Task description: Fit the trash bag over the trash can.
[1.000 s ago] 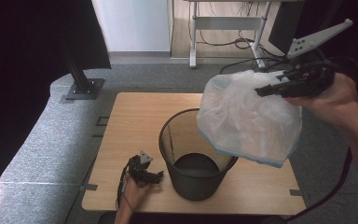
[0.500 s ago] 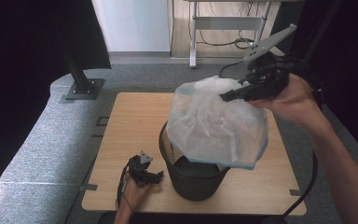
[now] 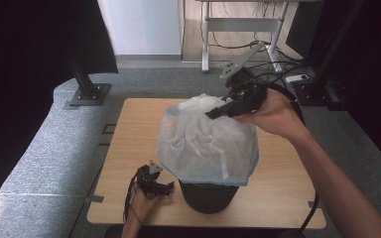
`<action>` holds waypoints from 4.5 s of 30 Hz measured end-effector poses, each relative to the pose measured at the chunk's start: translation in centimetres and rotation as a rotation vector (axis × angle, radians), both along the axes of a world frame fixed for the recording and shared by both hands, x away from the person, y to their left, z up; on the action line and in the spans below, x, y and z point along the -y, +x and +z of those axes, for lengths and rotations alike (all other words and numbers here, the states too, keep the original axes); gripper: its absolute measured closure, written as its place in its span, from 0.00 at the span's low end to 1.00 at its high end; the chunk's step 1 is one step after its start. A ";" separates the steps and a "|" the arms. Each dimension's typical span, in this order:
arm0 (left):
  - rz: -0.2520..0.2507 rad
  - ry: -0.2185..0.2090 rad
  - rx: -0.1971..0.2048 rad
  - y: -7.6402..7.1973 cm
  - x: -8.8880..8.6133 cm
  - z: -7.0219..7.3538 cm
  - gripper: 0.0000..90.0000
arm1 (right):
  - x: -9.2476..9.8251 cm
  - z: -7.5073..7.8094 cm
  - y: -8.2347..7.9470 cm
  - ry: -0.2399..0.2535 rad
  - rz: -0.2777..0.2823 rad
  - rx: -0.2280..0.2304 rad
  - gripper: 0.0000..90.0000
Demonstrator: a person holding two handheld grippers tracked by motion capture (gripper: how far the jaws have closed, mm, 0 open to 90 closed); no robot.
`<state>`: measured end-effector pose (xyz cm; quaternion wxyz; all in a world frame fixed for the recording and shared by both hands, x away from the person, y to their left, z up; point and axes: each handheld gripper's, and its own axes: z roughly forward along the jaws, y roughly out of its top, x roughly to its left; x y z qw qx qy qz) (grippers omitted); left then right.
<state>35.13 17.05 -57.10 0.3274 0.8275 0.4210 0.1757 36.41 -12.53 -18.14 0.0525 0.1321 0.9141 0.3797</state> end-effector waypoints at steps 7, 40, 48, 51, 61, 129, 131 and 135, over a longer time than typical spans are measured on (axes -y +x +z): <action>-0.002 0.001 0.000 0.0 0.0 0.0 0.00 | -0.3 -1.4 0.4 -0.049 -0.012 -0.004 0.89; 0.000 0.000 0.002 0.0 0.0 0.0 0.00 | 2.0 -7.6 2.7 -0.047 -0.071 -0.025 0.87; -0.001 -0.001 0.002 0.0 0.0 0.0 0.00 | 1.0 -10.1 3.2 -0.050 -0.050 -0.040 0.86; -0.001 0.000 0.002 0.0 0.0 0.0 0.00 | 0.3 -11.0 3.4 -0.071 -0.040 -0.056 0.85; -0.002 0.000 0.000 0.0 0.0 0.0 0.00 | 1.3 -10.2 3.5 -0.005 -0.075 -0.108 0.20; -0.011 0.000 0.002 0.1 0.0 0.0 0.00 | 2.0 -14.2 9.3 -0.179 -0.213 -0.048 0.79; -0.011 0.000 0.001 0.1 0.0 0.0 0.00 | 1.9 -14.6 9.4 -0.194 -0.214 -0.059 0.78; -0.012 0.000 0.000 0.1 0.0 0.0 0.00 | 2.4 -13.9 9.1 -0.159 -0.223 -0.051 0.61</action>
